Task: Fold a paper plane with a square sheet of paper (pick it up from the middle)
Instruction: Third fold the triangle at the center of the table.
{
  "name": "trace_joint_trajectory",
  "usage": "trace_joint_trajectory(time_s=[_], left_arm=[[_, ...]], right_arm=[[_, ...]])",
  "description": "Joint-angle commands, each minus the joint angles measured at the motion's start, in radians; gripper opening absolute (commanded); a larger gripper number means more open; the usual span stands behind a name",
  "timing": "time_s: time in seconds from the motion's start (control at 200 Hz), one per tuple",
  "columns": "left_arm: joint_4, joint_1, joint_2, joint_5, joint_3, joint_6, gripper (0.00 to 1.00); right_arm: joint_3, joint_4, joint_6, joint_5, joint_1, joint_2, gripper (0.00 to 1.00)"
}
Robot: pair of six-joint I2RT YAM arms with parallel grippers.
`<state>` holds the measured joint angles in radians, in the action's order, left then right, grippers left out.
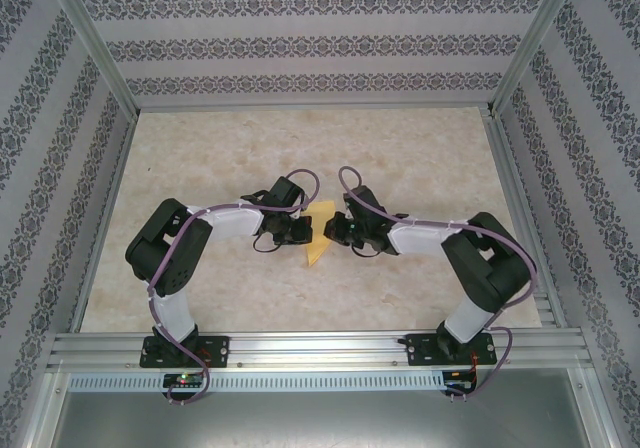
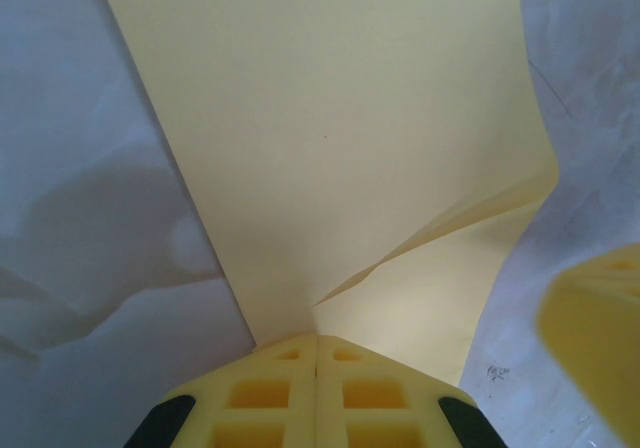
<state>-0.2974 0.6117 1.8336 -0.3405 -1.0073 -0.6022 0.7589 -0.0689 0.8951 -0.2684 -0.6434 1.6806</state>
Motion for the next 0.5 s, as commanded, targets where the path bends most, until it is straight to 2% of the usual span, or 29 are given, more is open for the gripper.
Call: trace_joint_trajectory(time_s=[0.0, 0.235, 0.495], left_arm=[[-0.121, -0.007, 0.061, 0.126, 0.032, 0.012, 0.00], [-0.128, -0.007, 0.055, 0.142, 0.036, 0.006, 0.00], [-0.135, -0.006, 0.022, 0.159, 0.035, -0.004, 0.00]], right_arm=[[0.043, -0.062, 0.018, -0.027, -0.004, 0.053, 0.00], [0.060, -0.077, 0.048, -0.001, 0.001, 0.112, 0.00], [-0.021, -0.060, 0.097, 0.065, 0.044, 0.103, 0.00]])
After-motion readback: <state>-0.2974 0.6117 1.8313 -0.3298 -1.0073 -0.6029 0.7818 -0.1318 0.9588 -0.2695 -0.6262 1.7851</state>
